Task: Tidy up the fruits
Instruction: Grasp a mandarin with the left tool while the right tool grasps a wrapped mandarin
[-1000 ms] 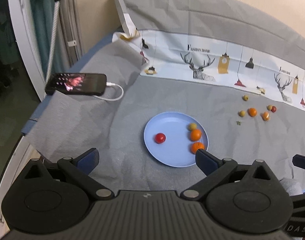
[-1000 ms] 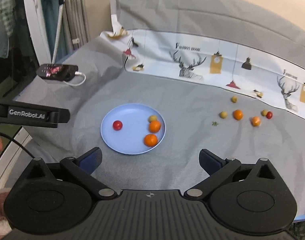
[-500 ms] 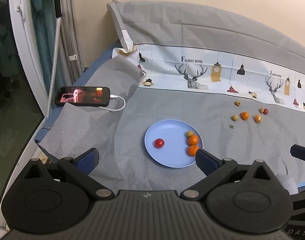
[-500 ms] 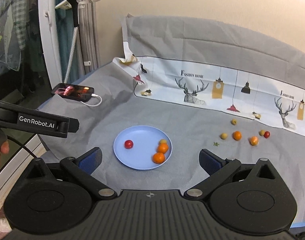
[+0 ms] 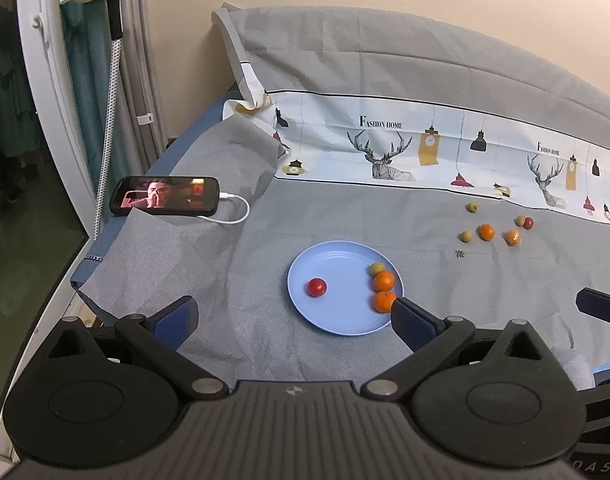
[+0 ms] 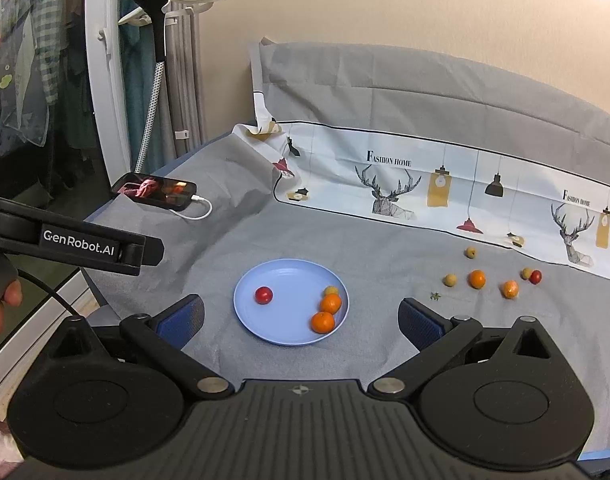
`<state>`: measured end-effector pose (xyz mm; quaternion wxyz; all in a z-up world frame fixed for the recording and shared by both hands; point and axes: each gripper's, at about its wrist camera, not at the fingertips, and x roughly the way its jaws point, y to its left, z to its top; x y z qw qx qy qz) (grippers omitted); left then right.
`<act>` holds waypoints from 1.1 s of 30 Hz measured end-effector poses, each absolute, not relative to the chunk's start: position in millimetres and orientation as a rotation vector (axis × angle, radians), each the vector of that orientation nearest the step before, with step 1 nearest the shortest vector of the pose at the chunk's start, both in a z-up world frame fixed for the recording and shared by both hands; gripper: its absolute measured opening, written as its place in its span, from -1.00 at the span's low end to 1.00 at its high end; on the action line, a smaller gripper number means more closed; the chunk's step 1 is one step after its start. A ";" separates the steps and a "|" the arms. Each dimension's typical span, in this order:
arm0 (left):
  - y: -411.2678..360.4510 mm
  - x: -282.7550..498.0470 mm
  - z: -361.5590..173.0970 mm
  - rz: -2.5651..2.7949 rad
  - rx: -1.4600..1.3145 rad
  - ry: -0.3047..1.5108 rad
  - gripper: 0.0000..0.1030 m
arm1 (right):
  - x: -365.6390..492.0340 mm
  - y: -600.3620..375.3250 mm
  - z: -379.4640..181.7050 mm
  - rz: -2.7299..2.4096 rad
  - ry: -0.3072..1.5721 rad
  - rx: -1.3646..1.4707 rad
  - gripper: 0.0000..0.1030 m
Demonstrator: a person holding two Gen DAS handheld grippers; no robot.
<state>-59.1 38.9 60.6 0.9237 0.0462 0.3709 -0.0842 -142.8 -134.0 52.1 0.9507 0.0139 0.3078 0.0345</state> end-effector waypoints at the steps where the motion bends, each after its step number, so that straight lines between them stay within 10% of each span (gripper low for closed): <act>1: 38.2 -58.4 60.1 -0.175 0.097 0.763 0.99 | -142.4 -135.1 51.2 0.071 0.628 0.032 0.99; 33: -169.9 87.5 2.1 -0.364 0.277 0.928 0.99 | -76.2 -343.5 -65.6 -0.421 0.661 0.356 0.99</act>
